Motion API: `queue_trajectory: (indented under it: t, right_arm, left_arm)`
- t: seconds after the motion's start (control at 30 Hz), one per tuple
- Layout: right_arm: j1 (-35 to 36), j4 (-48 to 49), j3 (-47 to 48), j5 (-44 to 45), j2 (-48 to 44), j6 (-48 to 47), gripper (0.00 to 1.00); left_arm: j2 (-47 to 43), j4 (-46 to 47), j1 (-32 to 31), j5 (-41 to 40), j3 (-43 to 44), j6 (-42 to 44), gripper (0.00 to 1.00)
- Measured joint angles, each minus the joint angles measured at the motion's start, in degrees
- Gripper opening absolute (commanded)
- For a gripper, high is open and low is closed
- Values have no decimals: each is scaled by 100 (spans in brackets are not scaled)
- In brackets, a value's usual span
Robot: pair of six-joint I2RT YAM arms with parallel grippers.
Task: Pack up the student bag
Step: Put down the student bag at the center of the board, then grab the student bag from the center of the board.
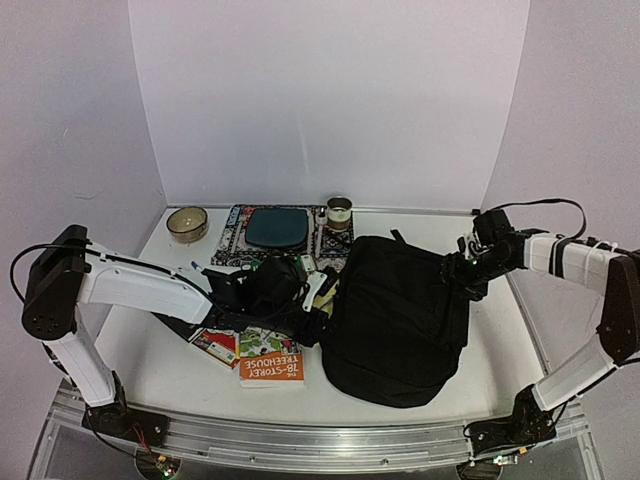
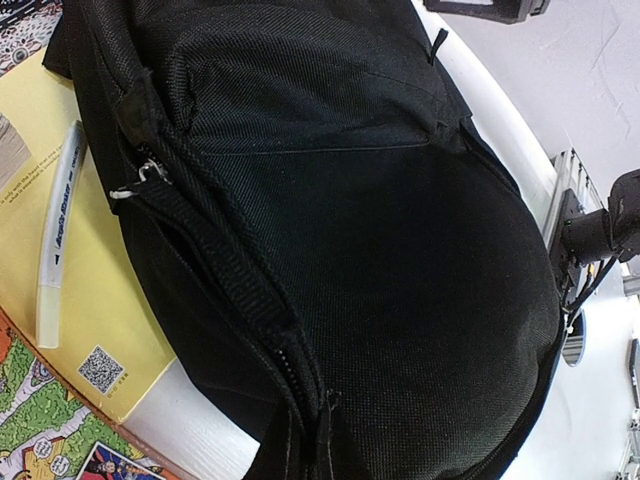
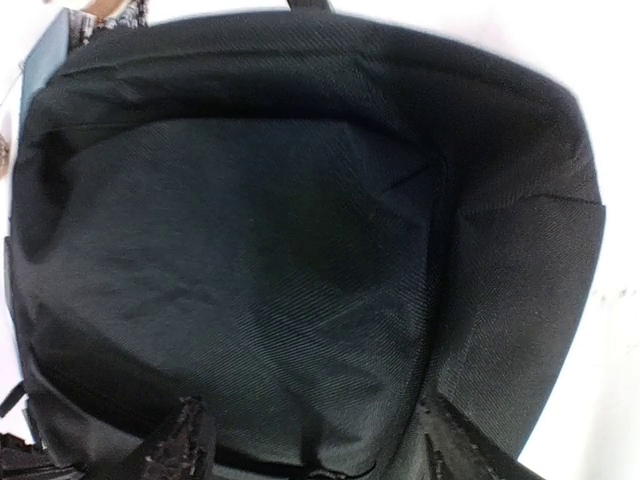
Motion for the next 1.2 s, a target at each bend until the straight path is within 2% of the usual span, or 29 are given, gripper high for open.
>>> queue_trajectory:
  t: [0.37,0.43,0.57,0.8,1.07,1.2]
  right_arm:
    - [-31,620,-445,-299,640,53,65]
    - [-65,779,-503,-440,704,70,59]
    - [-114,1056,-585,-729,843,134,41]
    - [-166,1219,-665,-1038,790,171,21]
    - [-177,1213,-790,-1451,-35,255,11]
    - [-177,1217,-808,-1644,-342,342,13]
  left_arm:
    - [22,-105,11,2,67,9,0]
    - [34,-120,15,2,67,11,0]
    - [75,-117,22,2,67,13,0]
    - [110,-143,35,-76,67,18,0]
    - [229,-272,52,-289,81,124,0]
    - [337,-389,54,-368,184,180,0]
